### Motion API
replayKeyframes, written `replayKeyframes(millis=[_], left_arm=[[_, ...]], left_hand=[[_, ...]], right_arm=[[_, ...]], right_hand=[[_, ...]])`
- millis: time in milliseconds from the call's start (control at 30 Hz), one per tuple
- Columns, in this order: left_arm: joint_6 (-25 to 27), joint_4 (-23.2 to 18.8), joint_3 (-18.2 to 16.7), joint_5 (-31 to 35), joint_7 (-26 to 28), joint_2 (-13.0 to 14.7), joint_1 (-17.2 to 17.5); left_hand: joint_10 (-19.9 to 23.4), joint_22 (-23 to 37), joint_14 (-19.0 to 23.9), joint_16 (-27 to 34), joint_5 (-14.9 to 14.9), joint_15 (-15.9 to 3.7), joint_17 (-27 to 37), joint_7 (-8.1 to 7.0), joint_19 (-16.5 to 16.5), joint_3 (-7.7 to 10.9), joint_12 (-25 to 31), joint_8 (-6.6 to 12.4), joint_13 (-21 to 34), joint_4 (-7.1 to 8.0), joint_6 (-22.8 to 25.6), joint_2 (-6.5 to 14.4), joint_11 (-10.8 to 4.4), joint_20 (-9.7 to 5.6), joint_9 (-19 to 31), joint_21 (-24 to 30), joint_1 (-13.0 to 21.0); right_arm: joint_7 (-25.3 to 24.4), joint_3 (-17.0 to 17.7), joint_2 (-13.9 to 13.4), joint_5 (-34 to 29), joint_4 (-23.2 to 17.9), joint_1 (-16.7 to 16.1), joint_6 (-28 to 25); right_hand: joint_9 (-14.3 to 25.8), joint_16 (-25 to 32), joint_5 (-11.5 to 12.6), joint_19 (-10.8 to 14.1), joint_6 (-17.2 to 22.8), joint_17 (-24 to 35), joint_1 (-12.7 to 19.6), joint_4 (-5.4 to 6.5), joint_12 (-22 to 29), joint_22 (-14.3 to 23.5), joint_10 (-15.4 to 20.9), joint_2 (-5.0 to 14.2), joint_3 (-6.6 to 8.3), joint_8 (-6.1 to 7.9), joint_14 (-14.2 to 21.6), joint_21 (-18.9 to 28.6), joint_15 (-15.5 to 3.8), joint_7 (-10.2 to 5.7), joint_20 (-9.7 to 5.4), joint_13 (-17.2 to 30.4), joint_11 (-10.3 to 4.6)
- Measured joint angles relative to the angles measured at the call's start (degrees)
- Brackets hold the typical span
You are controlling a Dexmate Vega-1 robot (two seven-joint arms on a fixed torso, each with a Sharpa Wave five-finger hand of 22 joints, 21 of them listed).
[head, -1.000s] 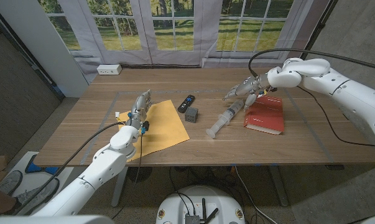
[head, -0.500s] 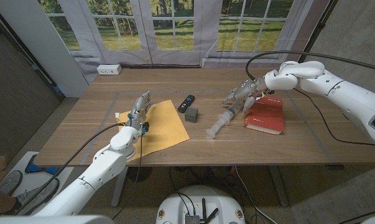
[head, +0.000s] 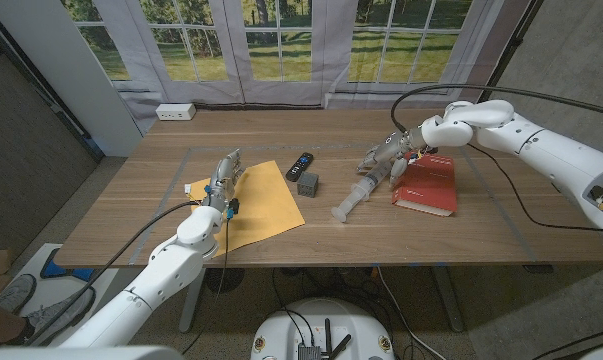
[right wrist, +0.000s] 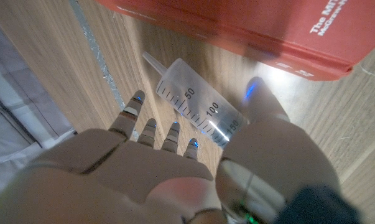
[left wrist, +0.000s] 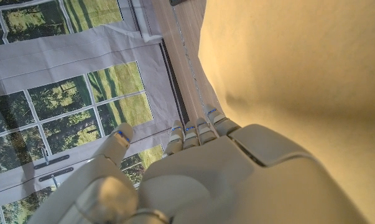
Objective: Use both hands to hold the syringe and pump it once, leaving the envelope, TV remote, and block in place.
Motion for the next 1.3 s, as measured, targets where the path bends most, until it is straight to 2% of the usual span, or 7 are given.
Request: replayKeyframes(millis=[133,267,500,800,900,1133,1300], left_arm=[[0.0,-0.1,-0.1,-0.1,0.1,0.0,0.3],[-0.1,-0.1,-0.1,-0.1,0.1,-0.1,0.4],[-0.4,-0.1,-0.1,-0.2,0.3,-0.3,0.7],[-0.6,-0.1,-0.2,-0.3,0.6,-0.5,1.1],[-0.7,-0.2,-0.2,-0.3,0.7,-0.5,1.2],[-1.0,-0.4,-0.3,-0.3,0.8,-0.6,1.6],[-1.1,-0.6,-0.3,-0.3,0.9,-0.6,1.8]], left_hand=[[0.0,0.0,0.0,0.0,0.0,0.00,0.0,0.00,0.0,0.00,0.0,0.00,0.0,0.00,0.0,0.0,0.00,-0.01,0.0,0.0,0.0],[0.0,0.0,0.0,0.0,0.0,0.00,0.0,-0.31,0.0,-0.24,0.0,0.00,0.0,0.25,0.3,0.0,0.00,-0.01,0.0,0.0,-0.4],[0.0,0.0,0.0,0.0,0.0,0.00,0.0,-0.32,0.0,-0.24,0.0,0.00,0.0,0.71,0.3,-0.2,0.00,-0.01,0.0,0.0,-0.7],[0.3,0.0,0.0,0.0,0.0,0.00,0.0,-0.32,0.0,-0.24,0.0,0.00,0.0,0.71,0.3,-0.2,0.31,-0.01,0.0,0.0,-0.7],[0.3,0.0,0.0,0.0,0.0,0.00,0.0,-0.32,0.0,-0.23,0.0,0.00,0.0,1.18,0.3,-0.2,0.31,-0.01,0.0,0.0,-0.7],[0.3,0.0,0.1,0.0,0.0,-0.13,0.0,-0.32,0.2,-0.23,0.0,0.00,0.0,1.18,0.3,-0.5,0.31,-0.24,0.0,0.0,-0.9],[0.3,0.0,0.3,0.0,0.0,-0.31,0.0,-0.32,0.2,-0.23,0.0,0.00,0.0,1.18,0.3,-0.5,0.31,-0.23,0.0,0.0,-1.0]], right_arm=[[-0.7,-0.6,0.3,-0.3,0.7,0.3,0.0],[-1.1,-1.0,0.7,-0.4,1.5,0.6,0.0],[-2.8,-1.8,1.1,-0.4,2.8,1.1,0.0],[-7.4,-2.4,1.0,-1.2,4.1,1.2,0.6],[-9.0,-2.6,0.8,-1.6,4.5,1.1,0.7],[-12.4,-2.7,0.3,-2.2,5.0,0.5,0.7],[-14.4,-2.7,0.1,-2.4,5.0,0.2,0.2]], right_hand=[[0.0,0.4,0.0,0.5,0.8,0.3,0.0,0.00,0.4,0.0,0.8,0.00,0.00,0.46,0.3,0.0,-0.30,0.01,0.07,0.1,-0.02],[0.0,0.6,0.0,0.9,3.2,0.4,0.3,0.00,0.8,0.0,2.7,0.32,0.00,1.52,0.8,0.0,-0.75,0.08,-0.33,0.3,-1.03],[0.0,2.0,0.0,2.6,7.2,0.8,1.5,0.00,1.9,0.0,7.1,0.60,0.00,3.30,3.0,0.0,-3.03,0.01,-1.25,0.2,-2.73],[0.1,4.4,-0.2,5.9,16.0,1.3,3.4,0.58,3.2,0.0,15.2,0.07,-0.58,7.11,7.4,0.1,-6.11,-0.07,-4.11,0.1,-5.18],[0.3,5.0,-0.2,6.8,18.3,1.4,3.4,0.63,3.4,0.0,17.5,0.09,-0.63,8.21,8.4,0.2,-6.15,0.00,-4.62,-0.1,-5.86],[0.3,5.5,-0.2,7.3,21.4,1.6,4.3,0.45,3.8,0.0,21.0,0.36,-0.81,9.67,9.4,0.2,-6.14,-0.18,-5.05,-0.2,-6.76],[0.4,6.4,-0.2,8.3,24.8,1.6,5.5,0.45,4.3,0.0,24.3,0.65,-1.28,11.23,11.0,0.2,-6.17,-0.28,-6.06,-0.5,-7.50]])
